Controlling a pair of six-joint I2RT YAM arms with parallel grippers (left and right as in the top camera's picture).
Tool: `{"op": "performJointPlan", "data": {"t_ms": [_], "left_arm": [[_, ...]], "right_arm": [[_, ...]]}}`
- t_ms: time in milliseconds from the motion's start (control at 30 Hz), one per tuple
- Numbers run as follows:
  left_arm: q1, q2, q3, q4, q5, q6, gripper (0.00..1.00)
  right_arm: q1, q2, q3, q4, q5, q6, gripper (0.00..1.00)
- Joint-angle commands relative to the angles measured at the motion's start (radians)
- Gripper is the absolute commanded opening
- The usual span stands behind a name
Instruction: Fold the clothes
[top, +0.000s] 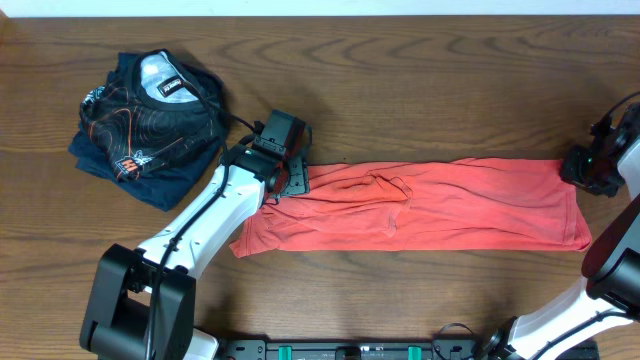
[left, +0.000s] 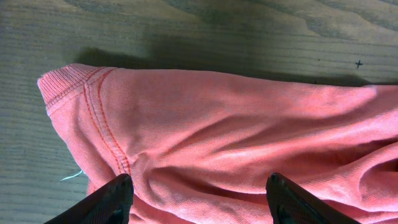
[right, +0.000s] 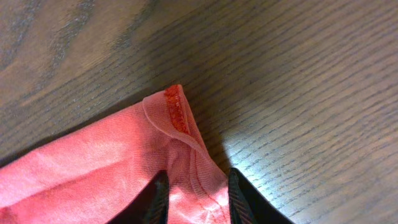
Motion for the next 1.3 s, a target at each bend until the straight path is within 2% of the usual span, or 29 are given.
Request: {"op": "performJointPlan", "data": {"t_ms": [0, 67, 100, 200, 500, 667, 933, 1000, 1067, 1233, 1267], "left_arm": [[0.005, -0.002, 0.012, -0.006, -0.019, -0.002, 0.70], [0.005, -0.002, 0.012, -0.006, -0.020, -0.002, 0.70], [0.005, -0.002, 0.012, -0.006, -0.019, -0.002, 0.70], [0.005, -0.002, 0.012, -0.006, -0.020, -0.002, 0.70], [0.005, -0.002, 0.012, -0.006, -0.020, -0.002, 0.70], [0.005, -0.002, 0.012, -0.006, -0.020, -0.002, 0.70], [0.005, -0.002, 0.012, -0.015, -0.019, -0.002, 0.70], [0.005, -0.002, 0.012, -0.018, -0.020, -0.002, 0.70], [0.005, -0.002, 0.012, -0.019, -0.020, -0.002, 0.70], [0.005, -0.002, 0.012, -0.018, -0.020, -0.002, 0.70], [0.005, -0.002, 0.012, -0.018, -0.020, -0.002, 0.70]], "right_arm": [[-0.008, 0.024, -0.006, -0.003, -0.006, 0.002, 0.19], [-0.008, 0.024, -0.006, -0.010, -0.006, 0.002, 0.09], [-0.009, 0.024, -0.006, -0.014, -0.006, 0.002, 0.01], [-0.009, 0.020, -0.005, -0.051, -0.007, 0.003, 0.01], [-0.024, -0.061, 0.056, -0.361, -0.006, 0.043, 0.02], [-0.026, -0.065, 0.049, -0.396, 0.031, 0.048, 0.02], [-0.040, -0.064, 0.047, -0.401, 0.306, 0.161, 0.03], [-0.054, -0.064, 0.047, -0.399, 0.317, 0.169, 0.03], [-0.068, -0.064, 0.047, -0.392, 0.315, 0.190, 0.07], [-0.076, -0.064, 0.047, -0.386, 0.278, 0.193, 0.31], [-0.076, -0.064, 0.047, -0.386, 0.276, 0.193, 0.32]]}}
